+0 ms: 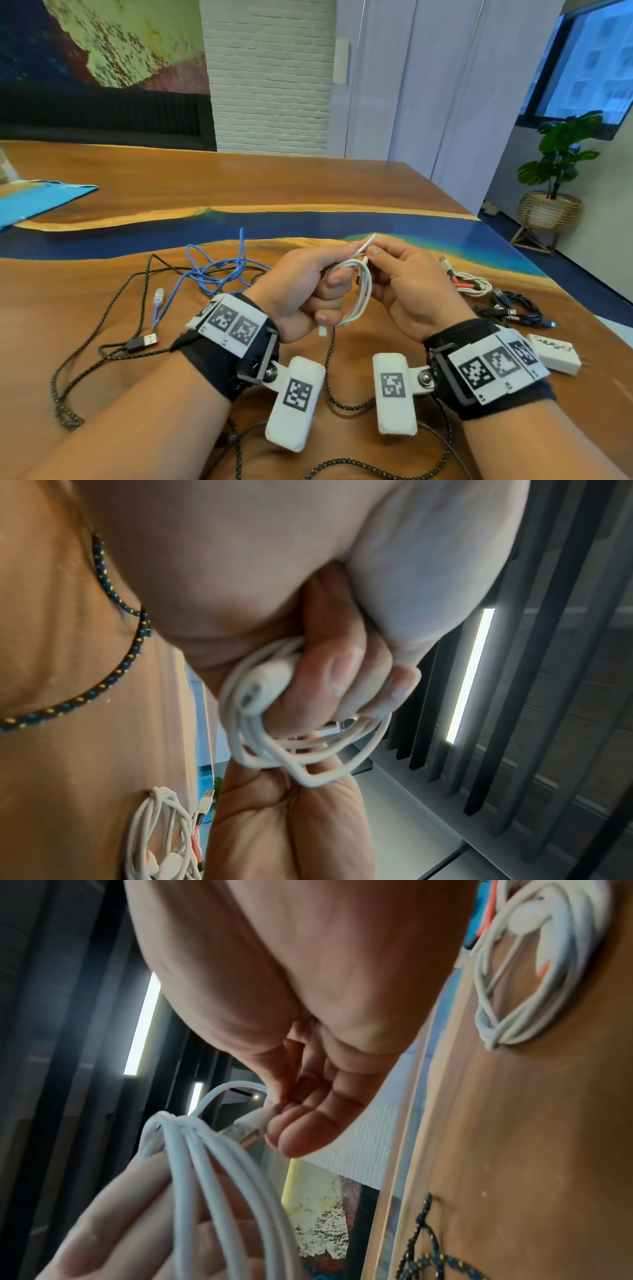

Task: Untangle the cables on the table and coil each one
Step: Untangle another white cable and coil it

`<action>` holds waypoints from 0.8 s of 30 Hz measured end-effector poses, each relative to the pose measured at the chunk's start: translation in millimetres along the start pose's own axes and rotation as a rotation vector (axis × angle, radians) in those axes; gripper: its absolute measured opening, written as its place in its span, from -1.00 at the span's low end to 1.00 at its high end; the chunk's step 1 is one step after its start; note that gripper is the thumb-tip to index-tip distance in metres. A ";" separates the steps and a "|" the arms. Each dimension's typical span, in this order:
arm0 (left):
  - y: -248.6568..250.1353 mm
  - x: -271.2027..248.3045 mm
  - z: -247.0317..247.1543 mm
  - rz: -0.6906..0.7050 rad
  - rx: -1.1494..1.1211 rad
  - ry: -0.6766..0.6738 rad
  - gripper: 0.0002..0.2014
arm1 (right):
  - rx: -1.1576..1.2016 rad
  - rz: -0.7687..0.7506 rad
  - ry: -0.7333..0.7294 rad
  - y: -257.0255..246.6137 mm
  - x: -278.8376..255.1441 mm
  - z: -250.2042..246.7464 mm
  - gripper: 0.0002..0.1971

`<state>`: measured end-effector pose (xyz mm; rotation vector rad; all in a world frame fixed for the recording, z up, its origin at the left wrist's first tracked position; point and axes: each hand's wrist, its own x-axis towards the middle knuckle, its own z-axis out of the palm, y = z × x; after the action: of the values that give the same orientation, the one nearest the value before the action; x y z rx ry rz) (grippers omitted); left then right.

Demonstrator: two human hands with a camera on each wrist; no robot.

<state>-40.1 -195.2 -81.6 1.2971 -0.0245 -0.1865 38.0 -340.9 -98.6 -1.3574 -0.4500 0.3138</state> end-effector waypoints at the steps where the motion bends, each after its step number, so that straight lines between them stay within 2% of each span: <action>1: -0.3 0.5 -0.3 0.009 -0.001 -0.002 -0.50 | 0.006 0.023 -0.020 2.1 -0.2 0.8 -0.74; 5: -1.5 4.1 -4.6 0.071 -0.033 0.022 -0.47 | 0.042 0.099 -0.138 6.2 -2.7 5.8 -0.79; 8: -1.4 7.6 -8.8 0.118 -0.030 0.142 -0.46 | 0.010 0.109 -0.178 5.5 -4.6 7.0 -0.76; 13: -6.5 16.8 -13.9 0.150 0.023 0.310 -0.42 | -0.041 0.059 -0.085 8.8 -2.2 11.2 -0.50; 16: -5.5 18.6 -17.4 0.140 0.039 0.354 -0.52 | 0.013 -0.001 -0.224 7.0 -6.7 14.2 -0.26; 18: -5.9 18.5 -17.4 0.134 0.028 0.343 -0.53 | 0.002 -0.055 -0.291 6.2 -9.7 14.8 -0.18; 20: -7.9 18.8 -14.4 0.134 0.028 0.317 -0.55 | -0.073 -0.114 -0.259 6.1 -11.1 17.1 -0.32; 22: -10.5 19.4 -10.0 0.143 0.043 0.304 -0.57 | -0.116 -0.158 -0.185 4.5 -12.5 20.5 -0.63; 24: -11.6 20.2 -7.1 0.138 0.034 0.295 -0.58 | -0.123 -0.180 -0.117 3.9 -12.6 21.4 -0.83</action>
<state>-20.8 -194.5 -96.4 1.3409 0.1346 0.1251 16.9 -327.5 -100.9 -1.4111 -0.6943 0.2203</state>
